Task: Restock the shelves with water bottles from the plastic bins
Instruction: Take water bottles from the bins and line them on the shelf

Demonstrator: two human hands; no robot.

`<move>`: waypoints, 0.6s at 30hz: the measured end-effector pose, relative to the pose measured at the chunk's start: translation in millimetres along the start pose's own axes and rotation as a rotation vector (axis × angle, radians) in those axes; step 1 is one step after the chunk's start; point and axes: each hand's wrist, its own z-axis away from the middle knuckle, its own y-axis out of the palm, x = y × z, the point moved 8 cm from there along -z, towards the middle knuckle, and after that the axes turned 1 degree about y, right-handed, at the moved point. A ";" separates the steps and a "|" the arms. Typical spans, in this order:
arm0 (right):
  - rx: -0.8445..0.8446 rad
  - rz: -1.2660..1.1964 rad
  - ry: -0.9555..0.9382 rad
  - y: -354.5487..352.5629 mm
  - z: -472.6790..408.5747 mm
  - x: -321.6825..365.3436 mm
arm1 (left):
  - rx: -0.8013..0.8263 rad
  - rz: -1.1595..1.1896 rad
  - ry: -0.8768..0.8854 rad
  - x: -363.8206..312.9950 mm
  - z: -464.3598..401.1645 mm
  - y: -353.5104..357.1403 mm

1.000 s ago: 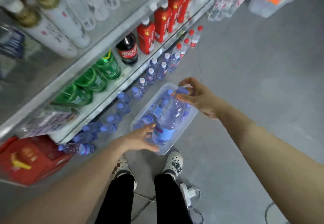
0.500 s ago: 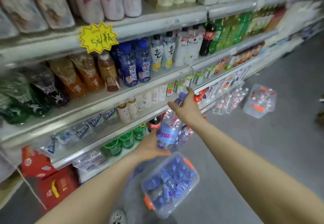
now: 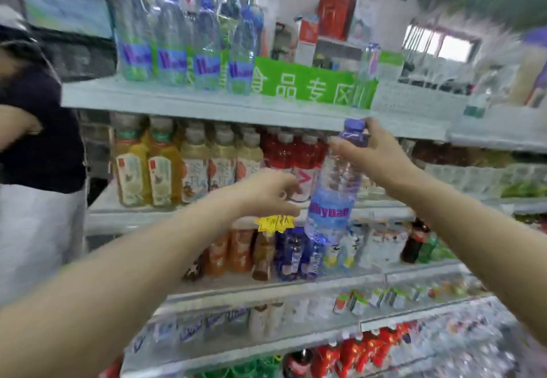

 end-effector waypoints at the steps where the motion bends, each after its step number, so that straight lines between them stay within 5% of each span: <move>1: -0.016 -0.045 -0.035 -7.9 -15.6 19.1 | -0.093 -0.010 0.000 4.3 -4.7 -31.8; 7: -0.069 -0.155 -0.201 -25.6 -112.2 123.8 | -0.458 -0.078 -0.114 57.2 -27.8 -182.1; 18: -0.208 -0.016 -0.253 39.9 -279.7 130.2 | -0.359 -0.093 -0.377 175.0 -110.1 -221.4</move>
